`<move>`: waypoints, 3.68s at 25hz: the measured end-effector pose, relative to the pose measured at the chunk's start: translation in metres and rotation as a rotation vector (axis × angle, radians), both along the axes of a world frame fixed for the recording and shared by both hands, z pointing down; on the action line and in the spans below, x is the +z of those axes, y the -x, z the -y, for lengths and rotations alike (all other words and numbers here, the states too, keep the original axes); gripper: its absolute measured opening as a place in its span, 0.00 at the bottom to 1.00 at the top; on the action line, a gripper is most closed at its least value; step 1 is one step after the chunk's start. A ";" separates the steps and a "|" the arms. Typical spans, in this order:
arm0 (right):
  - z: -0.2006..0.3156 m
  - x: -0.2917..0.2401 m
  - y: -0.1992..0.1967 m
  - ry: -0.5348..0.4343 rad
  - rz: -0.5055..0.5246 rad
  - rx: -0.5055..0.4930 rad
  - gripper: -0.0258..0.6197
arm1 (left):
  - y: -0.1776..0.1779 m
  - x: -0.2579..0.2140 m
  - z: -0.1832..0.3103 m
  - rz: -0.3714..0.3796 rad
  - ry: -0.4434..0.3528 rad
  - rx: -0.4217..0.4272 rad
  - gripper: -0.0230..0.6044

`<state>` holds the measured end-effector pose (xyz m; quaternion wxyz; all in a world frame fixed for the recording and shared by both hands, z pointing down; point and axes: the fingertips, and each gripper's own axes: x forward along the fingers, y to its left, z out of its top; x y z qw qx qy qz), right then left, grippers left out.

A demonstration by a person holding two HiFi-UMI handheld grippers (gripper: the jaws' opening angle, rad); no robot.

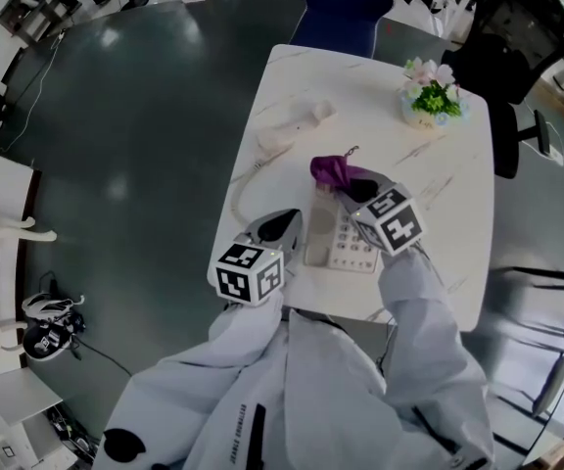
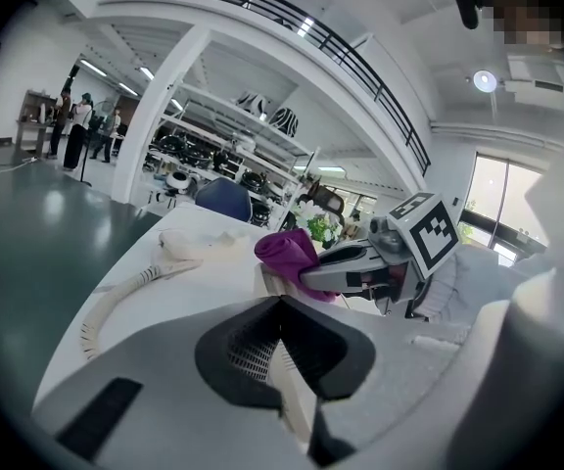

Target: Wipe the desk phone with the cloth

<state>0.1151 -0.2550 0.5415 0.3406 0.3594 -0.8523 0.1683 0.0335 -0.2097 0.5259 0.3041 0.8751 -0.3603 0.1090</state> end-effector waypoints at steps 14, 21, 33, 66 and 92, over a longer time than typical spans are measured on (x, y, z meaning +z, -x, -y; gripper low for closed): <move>-0.019 0.006 0.006 0.025 -0.023 -0.053 0.10 | 0.009 0.000 -0.019 0.012 0.002 -0.048 0.03; -0.029 0.012 0.008 0.030 -0.020 -0.068 0.10 | 0.010 0.002 -0.030 0.018 0.005 -0.062 0.03; -0.050 0.017 0.014 0.056 -0.043 -0.103 0.10 | 0.014 -0.002 -0.045 0.021 -0.006 -0.083 0.03; -0.100 0.028 0.031 0.094 -0.095 -0.059 0.10 | 0.023 0.011 -0.079 -0.017 0.044 0.012 0.03; -0.149 0.039 0.046 0.175 -0.107 -0.061 0.10 | 0.032 0.010 -0.103 -0.018 0.043 0.064 0.03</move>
